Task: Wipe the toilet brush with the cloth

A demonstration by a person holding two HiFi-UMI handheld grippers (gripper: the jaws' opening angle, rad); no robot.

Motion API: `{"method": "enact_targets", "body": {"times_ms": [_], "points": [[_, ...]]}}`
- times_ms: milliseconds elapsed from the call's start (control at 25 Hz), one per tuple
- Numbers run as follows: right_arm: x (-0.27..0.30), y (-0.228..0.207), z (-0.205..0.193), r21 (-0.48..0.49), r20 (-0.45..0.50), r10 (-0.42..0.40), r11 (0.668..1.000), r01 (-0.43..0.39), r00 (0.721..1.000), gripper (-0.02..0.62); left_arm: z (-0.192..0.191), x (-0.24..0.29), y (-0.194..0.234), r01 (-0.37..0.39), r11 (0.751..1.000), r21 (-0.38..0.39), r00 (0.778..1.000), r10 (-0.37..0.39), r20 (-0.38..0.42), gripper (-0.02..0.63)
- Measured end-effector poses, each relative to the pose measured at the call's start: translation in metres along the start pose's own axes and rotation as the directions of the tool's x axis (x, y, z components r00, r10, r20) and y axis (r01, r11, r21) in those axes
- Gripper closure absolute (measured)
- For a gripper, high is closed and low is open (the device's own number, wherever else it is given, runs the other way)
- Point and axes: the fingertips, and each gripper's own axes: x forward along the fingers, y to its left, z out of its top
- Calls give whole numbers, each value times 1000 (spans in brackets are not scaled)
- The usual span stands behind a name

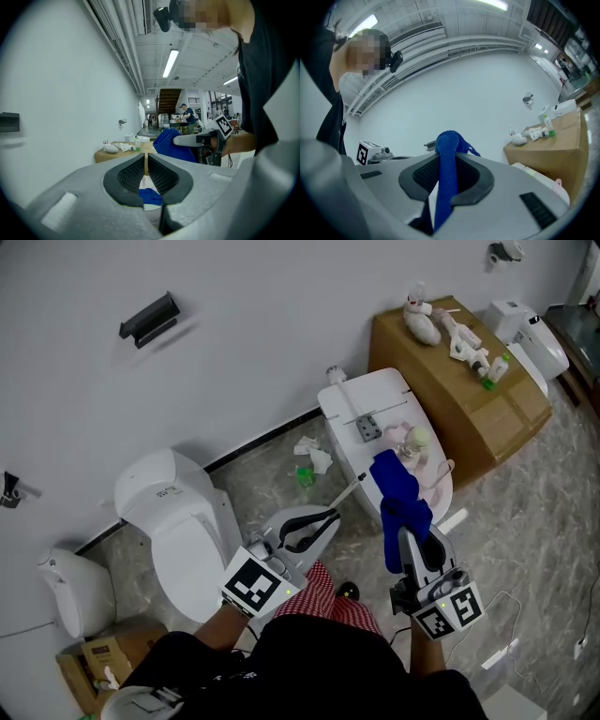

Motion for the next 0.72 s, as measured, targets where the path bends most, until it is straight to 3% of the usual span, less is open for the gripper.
{"method": "enact_targets", "body": {"times_ms": [720], "points": [[13, -18, -16, -2, -17, -69, 998, 69, 997, 531, -19, 25, 24, 70, 997, -15, 997, -70, -26, 600]]}}
